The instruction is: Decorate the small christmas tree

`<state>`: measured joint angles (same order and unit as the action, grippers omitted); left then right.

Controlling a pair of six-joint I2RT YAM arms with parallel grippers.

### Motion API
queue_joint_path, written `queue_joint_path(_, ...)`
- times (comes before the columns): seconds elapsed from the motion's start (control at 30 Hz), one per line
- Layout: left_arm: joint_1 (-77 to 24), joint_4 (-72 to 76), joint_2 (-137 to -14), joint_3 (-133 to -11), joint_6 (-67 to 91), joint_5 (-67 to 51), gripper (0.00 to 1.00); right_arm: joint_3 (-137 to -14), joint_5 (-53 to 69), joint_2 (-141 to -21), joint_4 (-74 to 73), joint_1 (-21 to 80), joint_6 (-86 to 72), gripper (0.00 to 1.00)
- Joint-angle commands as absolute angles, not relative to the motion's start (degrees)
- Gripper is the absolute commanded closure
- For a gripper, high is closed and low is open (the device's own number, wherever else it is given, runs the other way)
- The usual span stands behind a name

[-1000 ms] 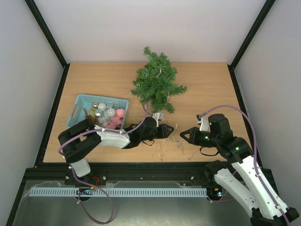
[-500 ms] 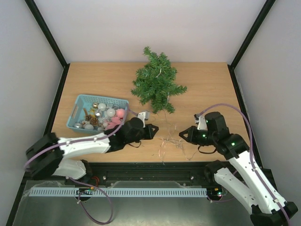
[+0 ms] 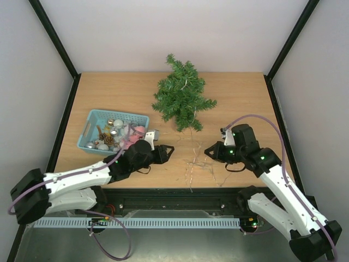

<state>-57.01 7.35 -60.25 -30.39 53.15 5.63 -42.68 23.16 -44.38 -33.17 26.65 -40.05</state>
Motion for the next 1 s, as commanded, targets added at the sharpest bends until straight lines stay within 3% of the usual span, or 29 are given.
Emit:
queue_joint_path(0.0, -56.77, 24.95, -68.52, -31.47, 49.73, 2.33, 0.47, -43.95, 23.7, -42.24, -34.23, 26.89, -39.73, 0.99)
queue_joint_path(0.3, -57.02, 37.72, -89.29, -39.46, 53.35, -5.6, 0.45, -43.26, 22.7, -38.79, -36.2, 26.89, -41.24, 0.99)
queue_joint_path(0.97, -57.8, 32.82, -99.23, -48.39, 56.66, -7.5, 0.51, -42.94, 22.51, -37.14, -35.63, 26.89, -41.23, 0.99)
